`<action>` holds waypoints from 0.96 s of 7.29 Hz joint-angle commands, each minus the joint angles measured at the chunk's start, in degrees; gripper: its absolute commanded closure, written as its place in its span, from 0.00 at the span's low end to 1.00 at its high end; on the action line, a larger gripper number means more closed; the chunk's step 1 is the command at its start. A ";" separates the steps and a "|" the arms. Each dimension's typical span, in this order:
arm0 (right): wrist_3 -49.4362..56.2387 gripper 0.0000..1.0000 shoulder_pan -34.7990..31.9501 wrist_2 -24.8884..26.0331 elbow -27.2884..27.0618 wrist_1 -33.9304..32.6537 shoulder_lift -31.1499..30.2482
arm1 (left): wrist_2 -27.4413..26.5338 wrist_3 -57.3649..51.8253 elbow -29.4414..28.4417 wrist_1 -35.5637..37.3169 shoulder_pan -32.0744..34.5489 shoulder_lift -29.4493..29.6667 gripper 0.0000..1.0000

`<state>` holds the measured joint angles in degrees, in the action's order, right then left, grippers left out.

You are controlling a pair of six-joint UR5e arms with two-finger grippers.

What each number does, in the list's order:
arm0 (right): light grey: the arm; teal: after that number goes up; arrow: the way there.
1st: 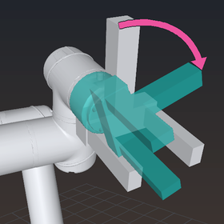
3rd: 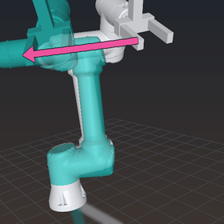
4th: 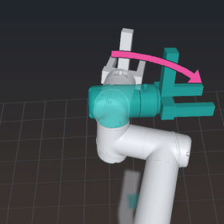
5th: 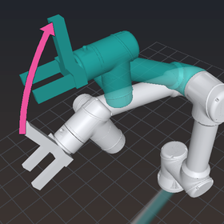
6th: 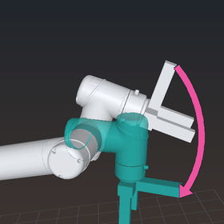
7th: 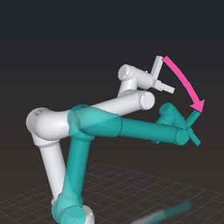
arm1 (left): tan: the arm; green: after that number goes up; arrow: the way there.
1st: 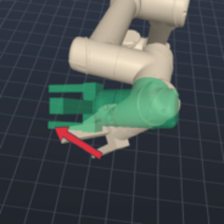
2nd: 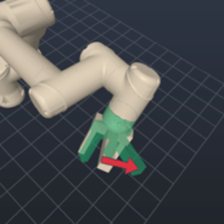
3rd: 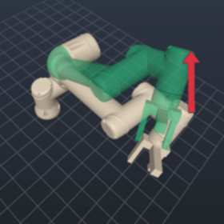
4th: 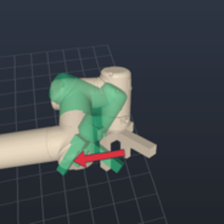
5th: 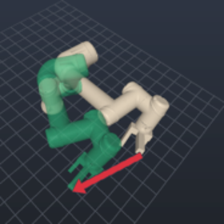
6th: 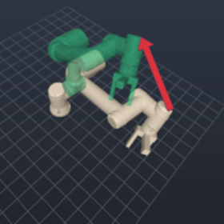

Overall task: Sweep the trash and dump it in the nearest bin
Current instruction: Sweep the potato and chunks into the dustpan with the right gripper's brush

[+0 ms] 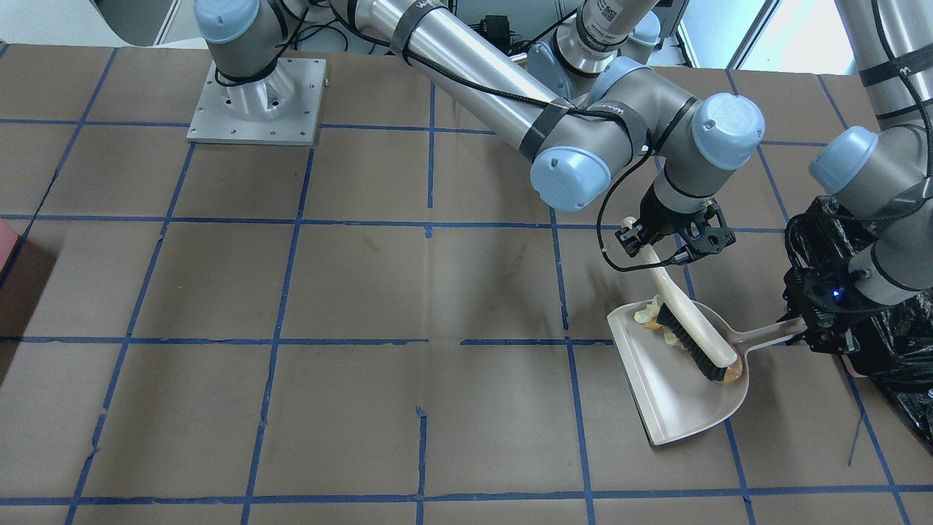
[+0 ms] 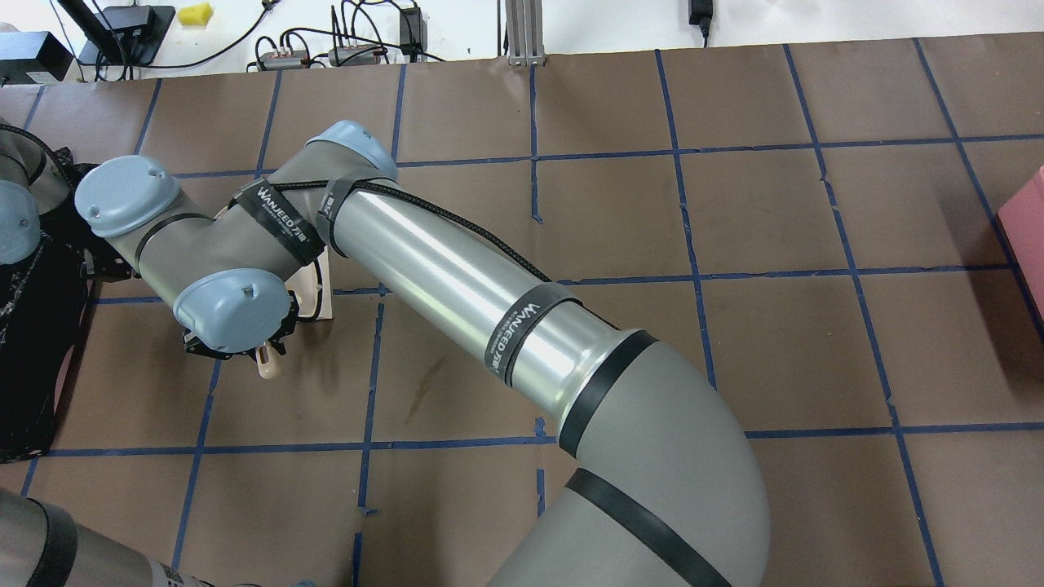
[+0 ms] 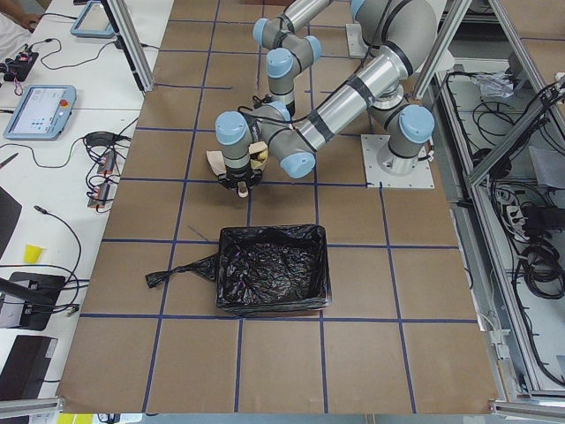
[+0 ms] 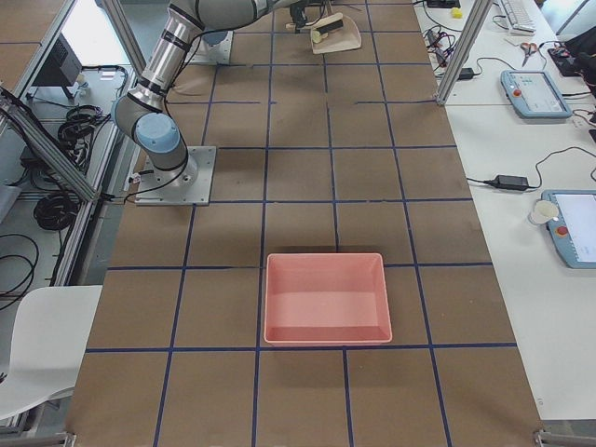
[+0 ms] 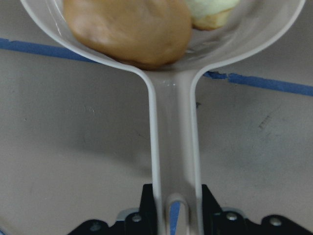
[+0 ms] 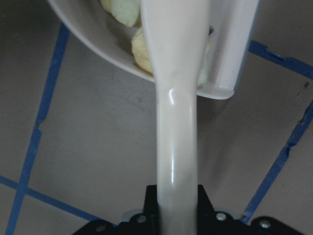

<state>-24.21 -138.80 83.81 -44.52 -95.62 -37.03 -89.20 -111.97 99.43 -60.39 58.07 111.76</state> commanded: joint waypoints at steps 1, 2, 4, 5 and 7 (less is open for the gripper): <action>-0.14 0.97 0.63 0.30 -0.56 3.66 -0.41 | 2.18 0.09 0.32 -0.43 -0.41 0.13 0.95; 0.47 0.97 1.51 0.73 -0.65 8.30 -1.72 | 2.80 0.17 0.41 -0.51 -0.59 0.13 0.95; 0.65 0.97 3.53 0.91 -1.26 10.37 -4.01 | 3.51 0.18 0.50 -0.51 -0.59 0.13 0.95; 0.74 0.97 4.41 0.83 -2.66 10.37 -5.93 | 4.99 0.18 0.93 -0.60 -0.76 0.21 0.95; 0.83 0.97 5.38 0.65 -5.22 10.28 -8.58 | 6.14 0.18 1.73 -0.51 -1.99 0.13 0.95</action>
<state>-23.46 -134.19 84.57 -48.42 -85.41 -43.99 -83.96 -111.80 100.84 -60.93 56.72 111.84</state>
